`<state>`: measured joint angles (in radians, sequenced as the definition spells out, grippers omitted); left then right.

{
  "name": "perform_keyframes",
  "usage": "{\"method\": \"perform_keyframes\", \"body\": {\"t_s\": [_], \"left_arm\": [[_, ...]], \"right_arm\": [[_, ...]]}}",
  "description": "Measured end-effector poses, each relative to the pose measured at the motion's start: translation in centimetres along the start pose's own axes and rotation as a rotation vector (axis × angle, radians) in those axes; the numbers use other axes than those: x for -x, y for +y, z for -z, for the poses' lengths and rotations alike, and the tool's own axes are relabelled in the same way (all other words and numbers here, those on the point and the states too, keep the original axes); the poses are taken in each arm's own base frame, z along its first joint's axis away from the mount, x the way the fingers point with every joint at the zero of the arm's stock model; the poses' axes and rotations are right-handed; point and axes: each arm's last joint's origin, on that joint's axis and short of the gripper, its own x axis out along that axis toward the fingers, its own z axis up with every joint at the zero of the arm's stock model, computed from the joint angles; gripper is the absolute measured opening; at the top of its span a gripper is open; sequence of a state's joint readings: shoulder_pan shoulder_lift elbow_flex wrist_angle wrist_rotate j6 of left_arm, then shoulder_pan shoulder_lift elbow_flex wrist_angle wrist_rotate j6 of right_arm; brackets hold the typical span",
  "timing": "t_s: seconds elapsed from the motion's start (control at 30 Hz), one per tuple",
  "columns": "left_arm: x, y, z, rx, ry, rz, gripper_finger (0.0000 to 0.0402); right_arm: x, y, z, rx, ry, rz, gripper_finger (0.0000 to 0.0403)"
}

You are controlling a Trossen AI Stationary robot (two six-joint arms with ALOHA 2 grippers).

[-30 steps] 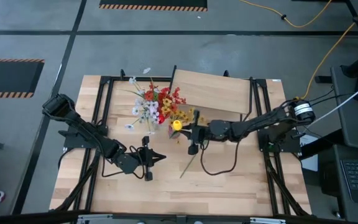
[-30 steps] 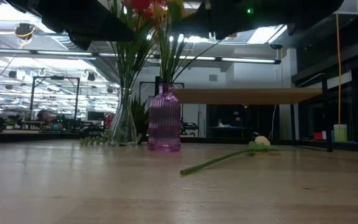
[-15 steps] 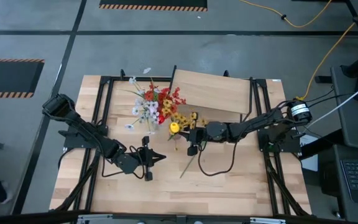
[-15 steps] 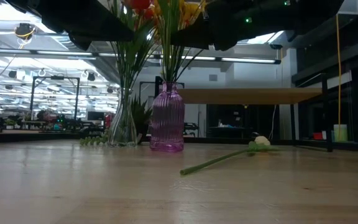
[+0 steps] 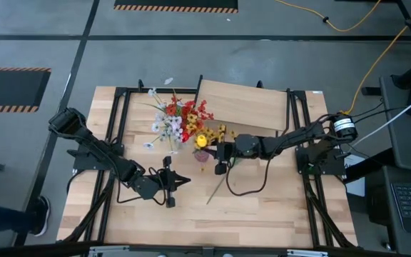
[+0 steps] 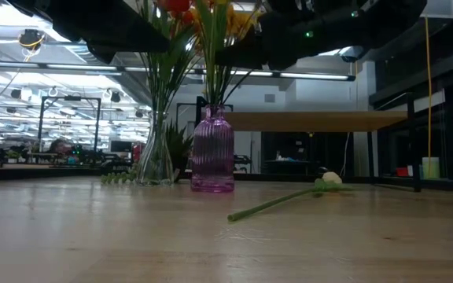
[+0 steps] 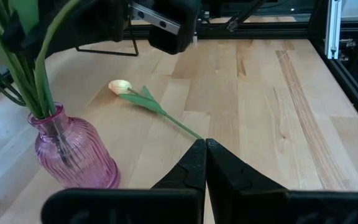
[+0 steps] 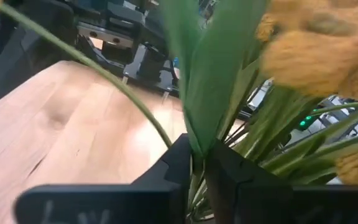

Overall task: Pick and place flowers into a vace then onto a shelf
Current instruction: Put the yellow flower into the violet vase

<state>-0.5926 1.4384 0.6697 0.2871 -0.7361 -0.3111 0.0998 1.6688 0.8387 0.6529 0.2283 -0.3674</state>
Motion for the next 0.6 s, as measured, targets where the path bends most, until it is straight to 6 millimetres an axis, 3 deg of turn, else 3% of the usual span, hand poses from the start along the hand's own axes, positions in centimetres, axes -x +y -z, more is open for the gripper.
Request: {"method": "perform_keyframes", "body": {"t_s": [0.33, 0.6], "left_arm": [[0.0, 0.0, 0.0, 0.001, 0.0, 0.001, 0.0003], [0.0, 0.0, 0.0, 0.007, 0.001, 0.003, 0.0002]], "right_arm": [[0.0, 0.2, 0.6, -0.034, 0.063, -0.025, 0.0133], [1.1, -0.6, -0.5, -0.049, 0.067, -0.025, 0.0162]]}}
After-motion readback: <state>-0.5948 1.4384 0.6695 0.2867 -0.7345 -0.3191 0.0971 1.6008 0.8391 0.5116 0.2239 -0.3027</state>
